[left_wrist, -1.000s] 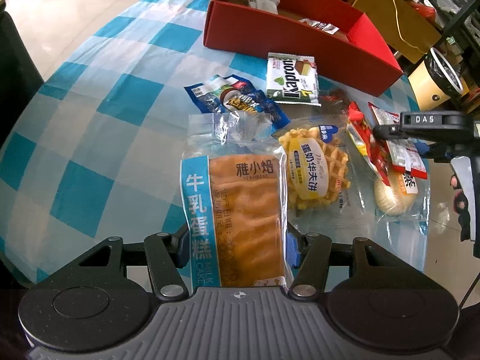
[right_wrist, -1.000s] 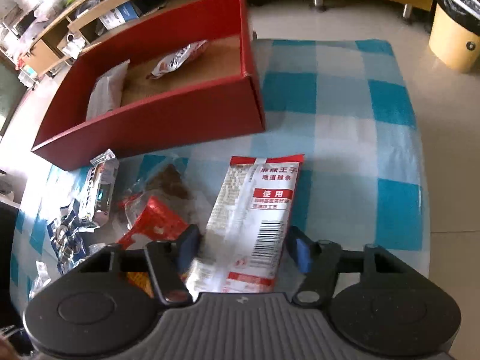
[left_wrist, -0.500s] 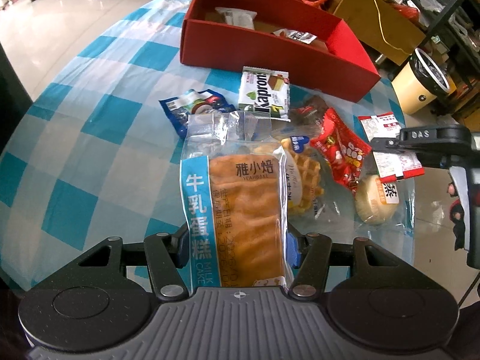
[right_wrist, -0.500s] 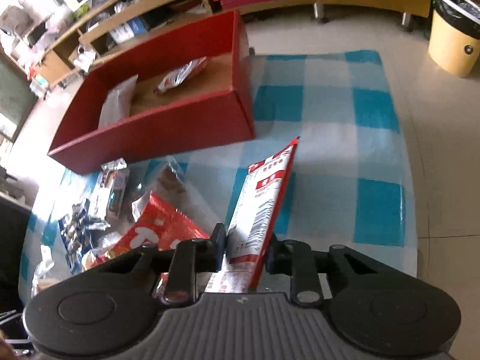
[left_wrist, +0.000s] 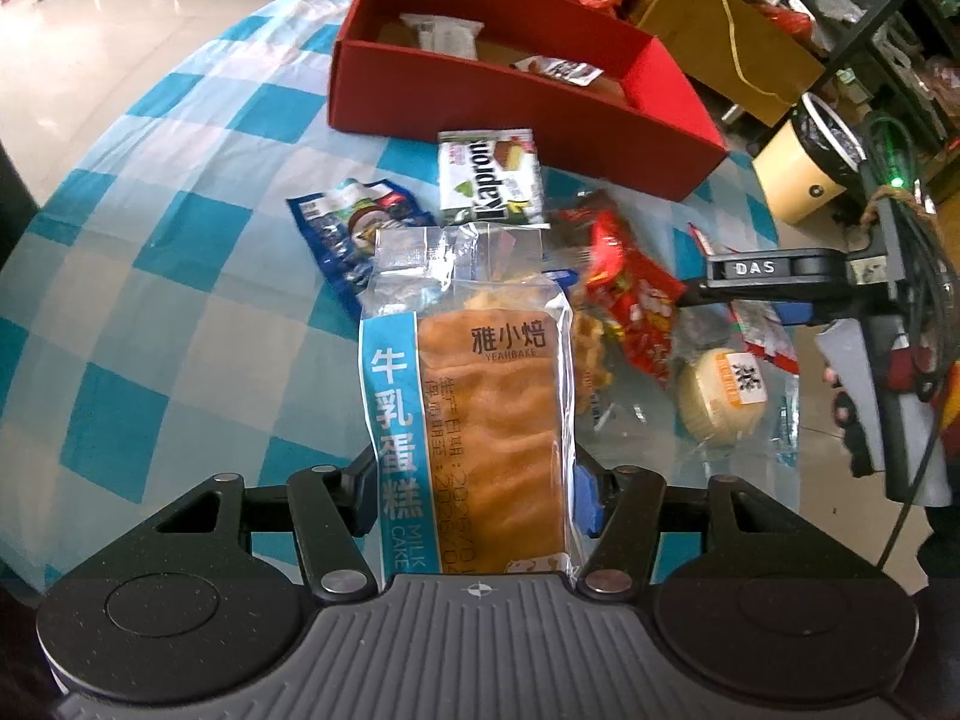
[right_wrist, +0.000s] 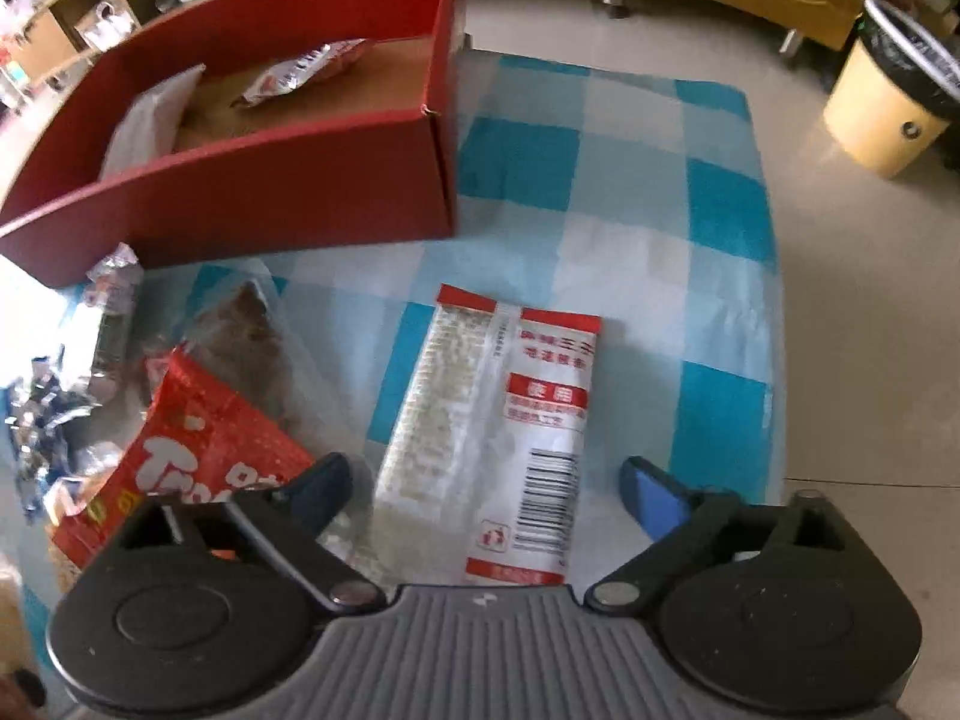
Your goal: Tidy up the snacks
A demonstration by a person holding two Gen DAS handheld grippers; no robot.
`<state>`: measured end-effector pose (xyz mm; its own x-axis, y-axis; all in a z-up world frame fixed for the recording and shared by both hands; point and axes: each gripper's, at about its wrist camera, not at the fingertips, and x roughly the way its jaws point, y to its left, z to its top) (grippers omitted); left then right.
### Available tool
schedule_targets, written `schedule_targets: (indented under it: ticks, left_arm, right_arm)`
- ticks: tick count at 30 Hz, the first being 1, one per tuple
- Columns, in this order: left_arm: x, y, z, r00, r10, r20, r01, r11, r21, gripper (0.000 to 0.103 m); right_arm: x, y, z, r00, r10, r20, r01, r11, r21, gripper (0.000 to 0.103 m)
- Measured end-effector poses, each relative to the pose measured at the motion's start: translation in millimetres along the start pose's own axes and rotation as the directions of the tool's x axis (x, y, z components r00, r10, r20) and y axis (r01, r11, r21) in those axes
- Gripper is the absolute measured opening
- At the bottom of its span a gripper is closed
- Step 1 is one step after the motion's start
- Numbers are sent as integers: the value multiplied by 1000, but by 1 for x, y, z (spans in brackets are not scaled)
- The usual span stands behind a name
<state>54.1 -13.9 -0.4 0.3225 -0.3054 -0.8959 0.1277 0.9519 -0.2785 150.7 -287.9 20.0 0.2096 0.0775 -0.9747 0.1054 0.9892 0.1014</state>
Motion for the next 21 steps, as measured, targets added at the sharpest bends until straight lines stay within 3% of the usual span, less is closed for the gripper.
schedule_targets:
  ticks: [2, 3, 6, 7, 9, 12, 21]
  left_arm:
    - [-1, -2, 1, 1000, -3, 3, 3, 1000, 9, 66]
    - [-1, -3, 1, 1000, -2, 5, 1, 1000, 11, 66]
    - [-2, -4, 2, 1000, -4, 12, 4, 1000, 12, 66]
    - [-3, -5, 2, 1000, -5, 16, 5, 1000, 14, 66]
    - [-6, -7, 1, 1000, -6, 26, 6, 1000, 19, 66]
    - [-7, -9, 2, 999, -2, 37, 1, 1000, 22, 66]
    - [-18, -12, 22, 994, -35, 106, 35, 999, 4, 66]
  right_arm:
    - [1, 2, -4, 1000, 0, 10, 0, 1000, -24, 100]
    - [0, 7, -6, 1000, -23, 9, 24, 997, -68, 92]
    - [-12, 6, -9, 999, 8, 35, -7, 999, -47, 57]
    - [-16, 1, -9, 999, 39, 35, -38, 999, -24, 52]
    - [-19, -9, -12, 994, 101, 28, -102, 994, 27, 51]
    - [-25, -10, -18, 995, 94, 45, -95, 995, 16, 50]
    - [-68, -16, -15, 963, 193, 190, -209, 975, 71, 50]
